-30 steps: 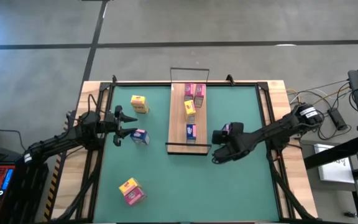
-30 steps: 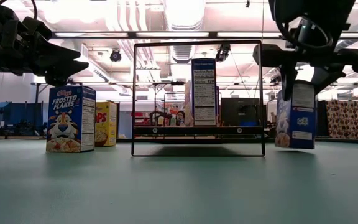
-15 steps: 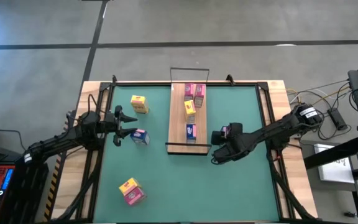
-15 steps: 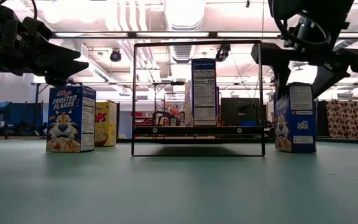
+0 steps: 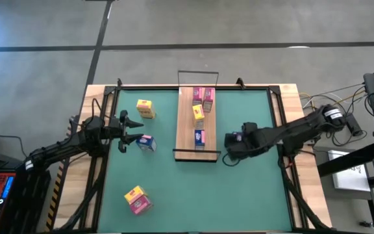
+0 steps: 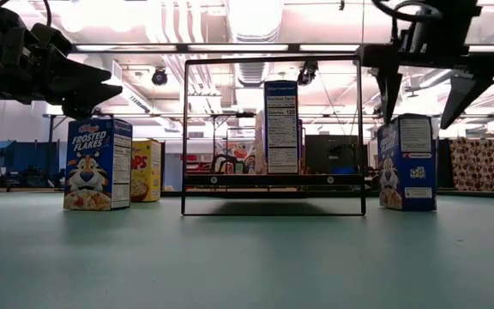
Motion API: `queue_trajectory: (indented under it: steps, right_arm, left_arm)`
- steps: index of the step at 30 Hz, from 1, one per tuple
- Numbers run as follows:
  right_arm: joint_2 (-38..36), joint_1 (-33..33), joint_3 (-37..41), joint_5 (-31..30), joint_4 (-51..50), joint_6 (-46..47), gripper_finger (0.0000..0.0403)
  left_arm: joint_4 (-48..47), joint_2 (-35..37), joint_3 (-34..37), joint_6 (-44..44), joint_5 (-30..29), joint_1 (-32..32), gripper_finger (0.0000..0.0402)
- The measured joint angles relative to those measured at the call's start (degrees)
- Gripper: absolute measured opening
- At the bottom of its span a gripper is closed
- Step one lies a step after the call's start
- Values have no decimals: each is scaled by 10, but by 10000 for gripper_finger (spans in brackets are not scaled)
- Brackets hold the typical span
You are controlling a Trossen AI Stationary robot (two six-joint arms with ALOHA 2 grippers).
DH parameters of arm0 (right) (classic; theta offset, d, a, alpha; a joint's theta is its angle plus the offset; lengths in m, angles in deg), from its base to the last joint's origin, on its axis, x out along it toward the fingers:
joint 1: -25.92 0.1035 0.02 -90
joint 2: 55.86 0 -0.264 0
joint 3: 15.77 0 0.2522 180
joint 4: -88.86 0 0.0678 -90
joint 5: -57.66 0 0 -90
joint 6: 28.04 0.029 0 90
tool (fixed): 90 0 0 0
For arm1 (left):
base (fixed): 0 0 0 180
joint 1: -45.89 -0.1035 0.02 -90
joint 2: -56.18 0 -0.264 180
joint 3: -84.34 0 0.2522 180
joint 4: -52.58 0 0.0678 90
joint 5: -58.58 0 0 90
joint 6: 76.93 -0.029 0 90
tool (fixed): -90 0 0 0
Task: Stack cereal on shelf
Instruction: Put the bottom blue cereal box on the shelf
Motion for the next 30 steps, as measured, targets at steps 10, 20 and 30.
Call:
queue_trajectory:
  steps: [10,20,30]
  right_arm:
    - [-26,-124,0,157,34,-141,361]
    - [4,-150,0,189,52,-148,351]
    - [6,-150,0,189,71,-152,318]
  left_arm:
    - [0,0,0,0,0,0,204]
    - [0,0,0,0,0,0,204]
    - [0,0,0,0,0,0,204]
